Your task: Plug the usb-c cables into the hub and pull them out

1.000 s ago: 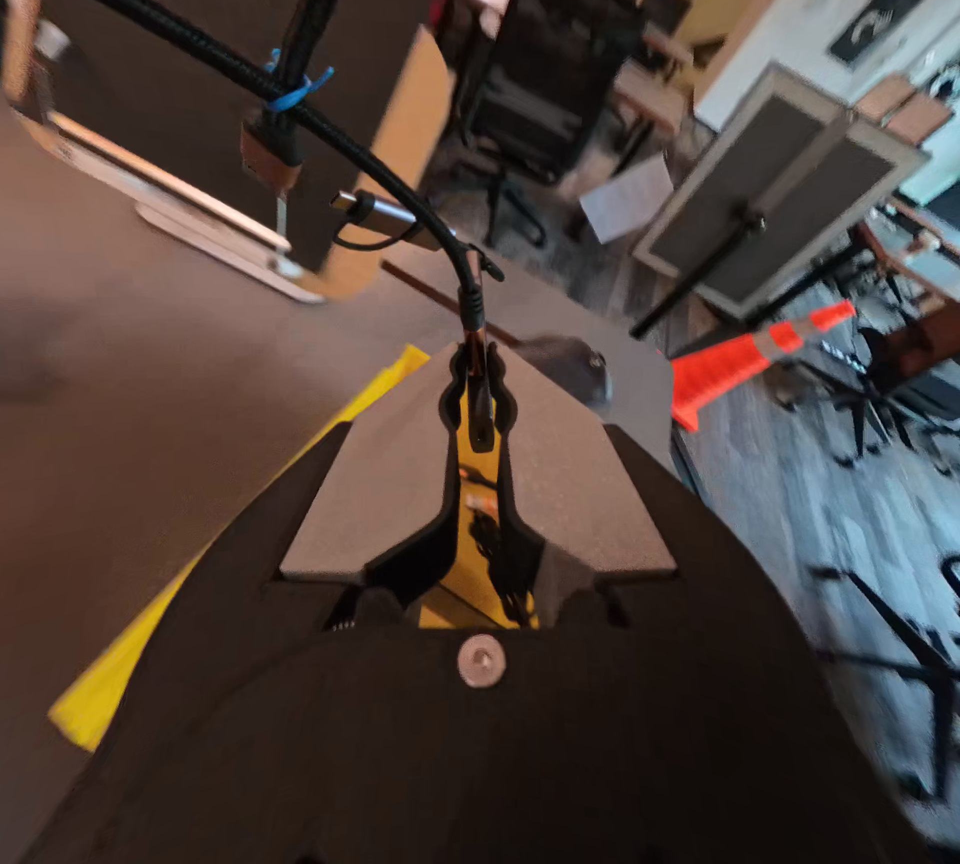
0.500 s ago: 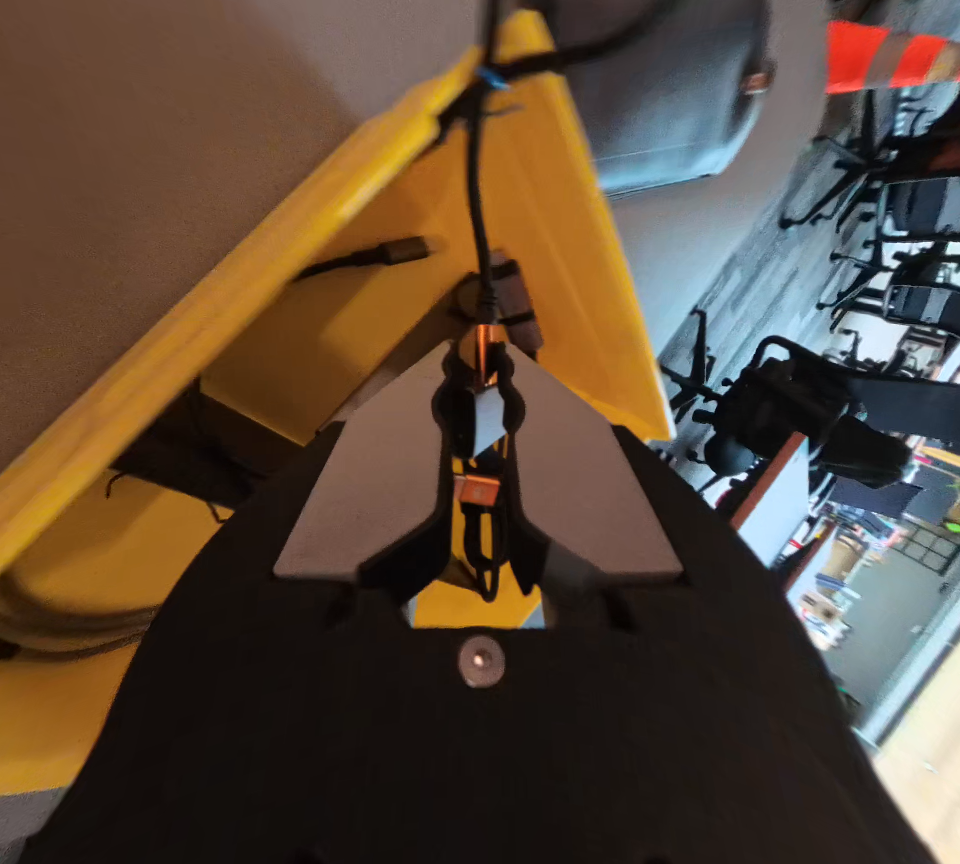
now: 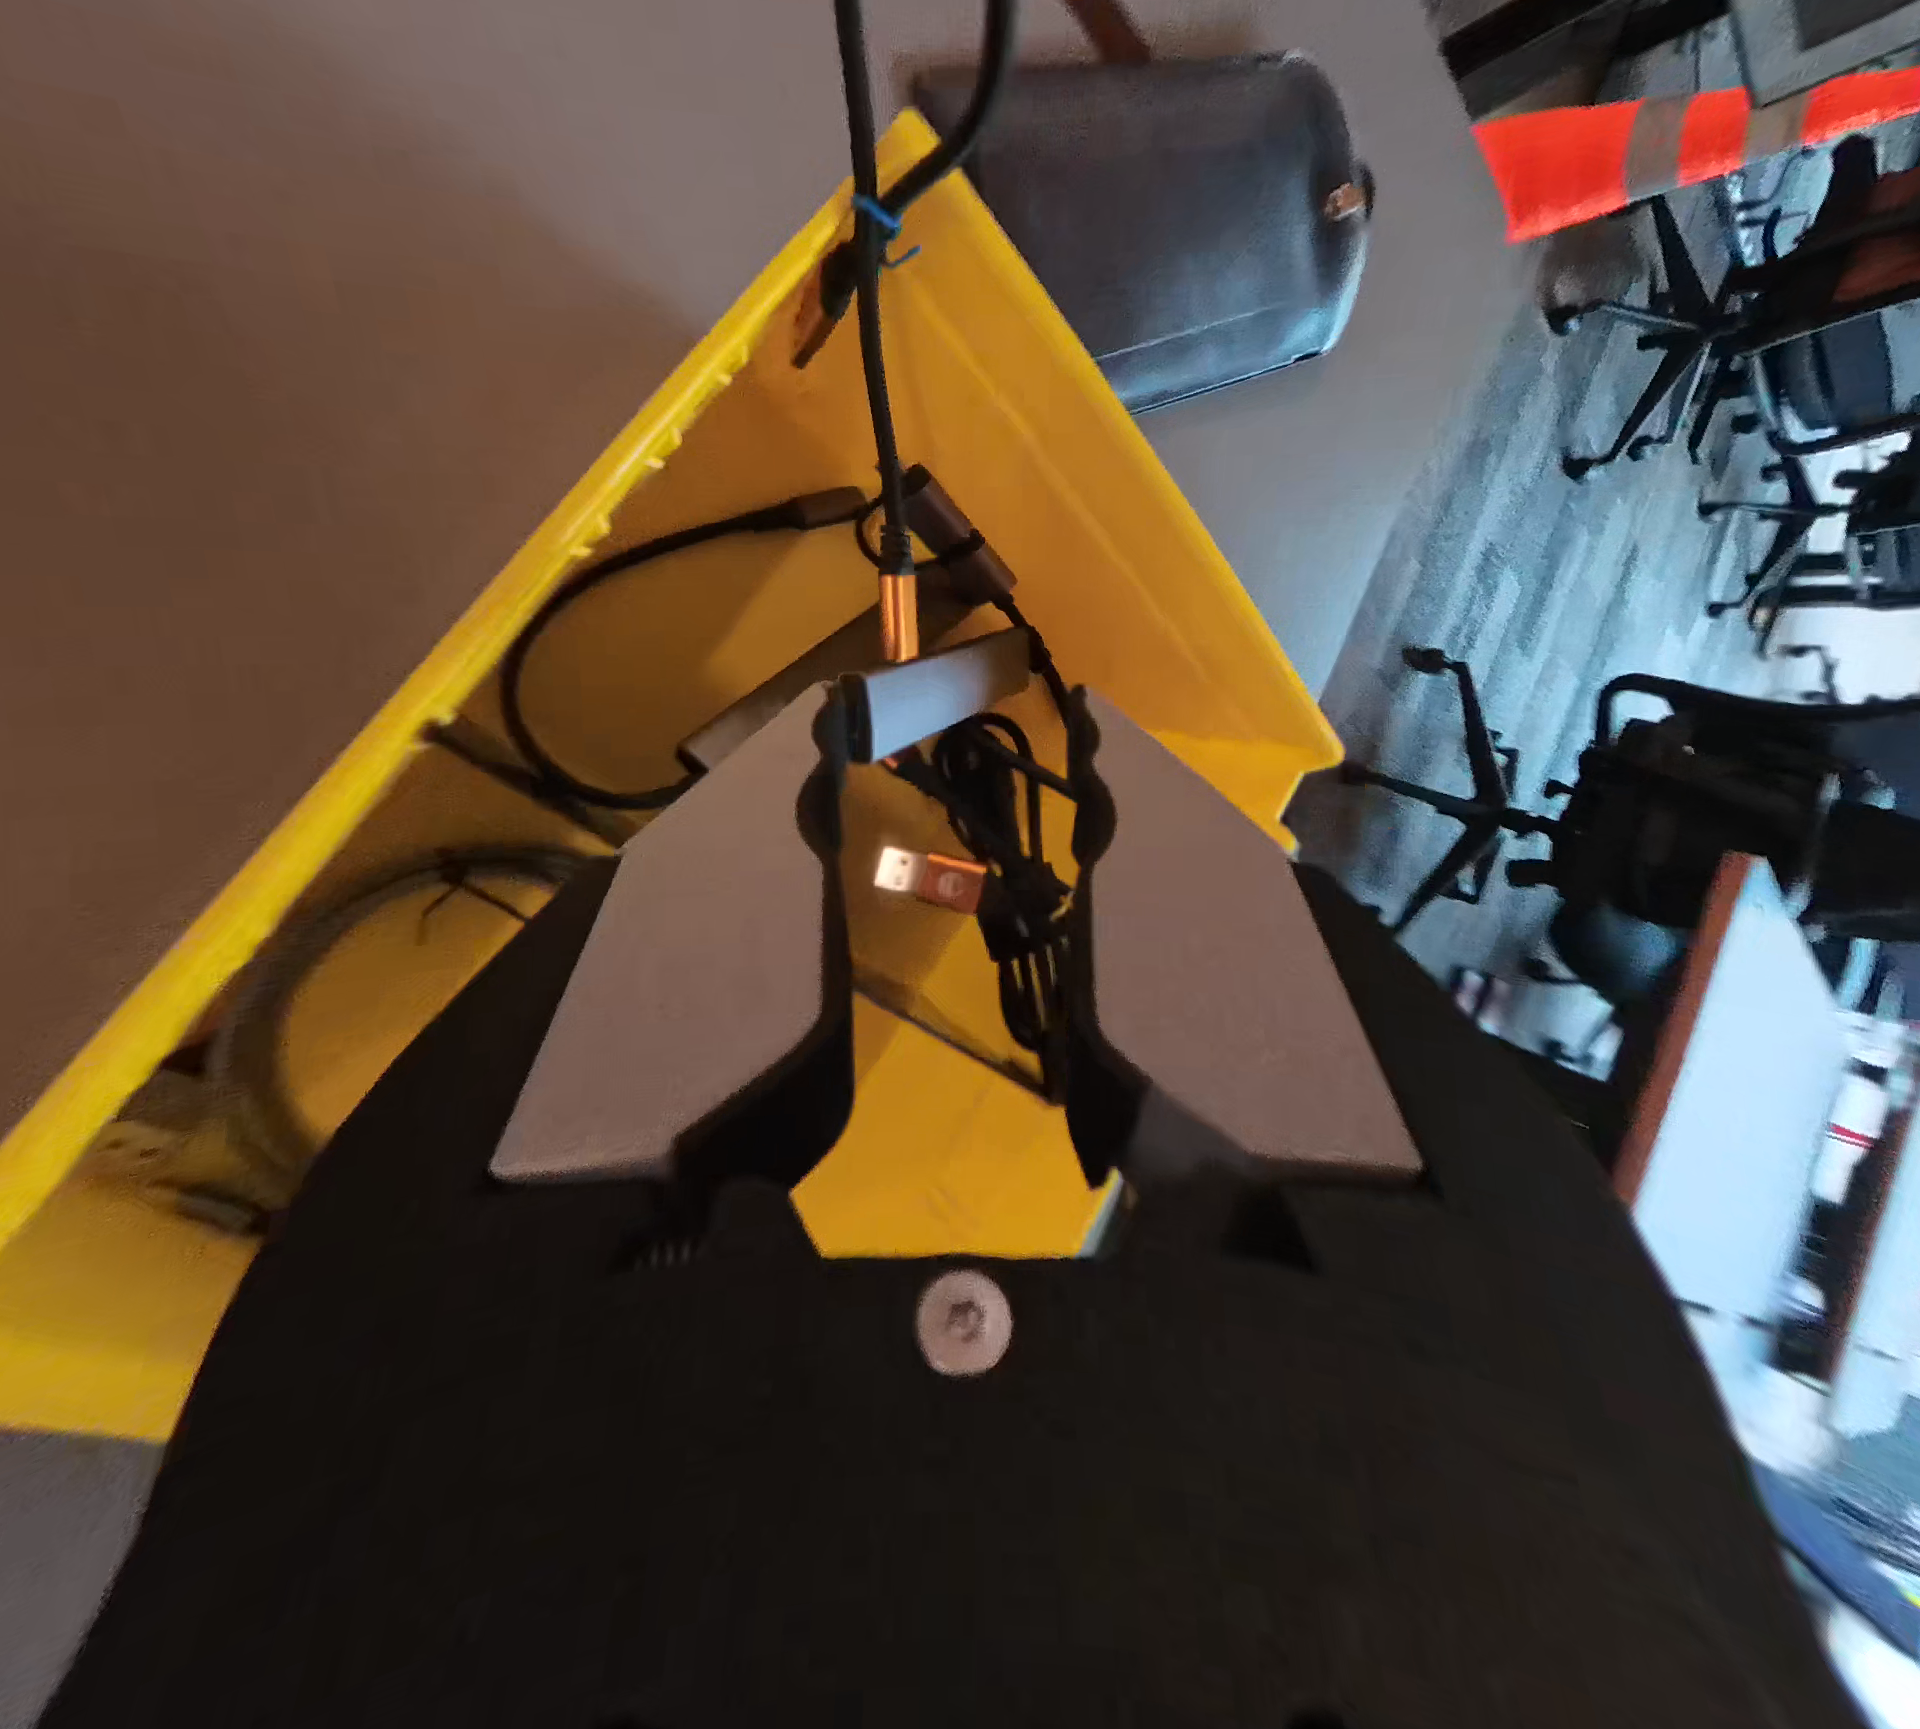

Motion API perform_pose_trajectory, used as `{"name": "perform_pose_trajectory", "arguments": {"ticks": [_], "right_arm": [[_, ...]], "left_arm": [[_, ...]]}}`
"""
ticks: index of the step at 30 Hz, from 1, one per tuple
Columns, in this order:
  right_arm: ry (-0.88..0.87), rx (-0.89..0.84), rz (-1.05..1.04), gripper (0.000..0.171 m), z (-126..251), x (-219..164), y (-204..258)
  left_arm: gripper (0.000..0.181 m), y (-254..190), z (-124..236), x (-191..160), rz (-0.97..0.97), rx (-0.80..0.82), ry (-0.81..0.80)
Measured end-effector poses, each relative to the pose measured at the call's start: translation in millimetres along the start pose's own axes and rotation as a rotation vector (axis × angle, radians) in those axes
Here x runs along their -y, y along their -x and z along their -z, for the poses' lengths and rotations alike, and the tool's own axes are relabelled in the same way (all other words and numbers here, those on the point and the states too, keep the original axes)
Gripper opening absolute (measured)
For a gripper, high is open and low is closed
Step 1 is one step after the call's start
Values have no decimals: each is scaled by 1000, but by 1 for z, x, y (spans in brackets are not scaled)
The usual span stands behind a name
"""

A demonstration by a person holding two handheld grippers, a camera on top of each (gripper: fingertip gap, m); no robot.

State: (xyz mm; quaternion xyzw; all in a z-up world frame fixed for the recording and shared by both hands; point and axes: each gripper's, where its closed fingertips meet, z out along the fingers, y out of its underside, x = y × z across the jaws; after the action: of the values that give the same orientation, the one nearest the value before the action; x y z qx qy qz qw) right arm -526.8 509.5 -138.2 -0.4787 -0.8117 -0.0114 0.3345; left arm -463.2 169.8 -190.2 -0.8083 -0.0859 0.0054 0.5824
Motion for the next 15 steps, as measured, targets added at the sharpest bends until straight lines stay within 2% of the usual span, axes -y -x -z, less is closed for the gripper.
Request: {"name": "perform_pose_trajectory", "arguments": {"ticks": [4,5,7,9,12,15], "right_arm": [[-229,53,-181,49,47,-4,10],[-295,75,-224,53,59,-7,16],[-434,120,-305,78,80,-13,29],[-548,182,-378,91,98,-20,47],[-660,286,-442,102,120,-29,76],[-750,298,-451,119,133,-33,97]], "left_arm": [[16,0,-1,-2,-18,16,14],[25,1,-2,-2,-28,27,20],[45,2,-4,-4,-57,61,36],[61,6,-5,-6,-98,123,58],[59,3,0,2,-205,230,35],[62,-27,28,28,-219,300,-139]]}}
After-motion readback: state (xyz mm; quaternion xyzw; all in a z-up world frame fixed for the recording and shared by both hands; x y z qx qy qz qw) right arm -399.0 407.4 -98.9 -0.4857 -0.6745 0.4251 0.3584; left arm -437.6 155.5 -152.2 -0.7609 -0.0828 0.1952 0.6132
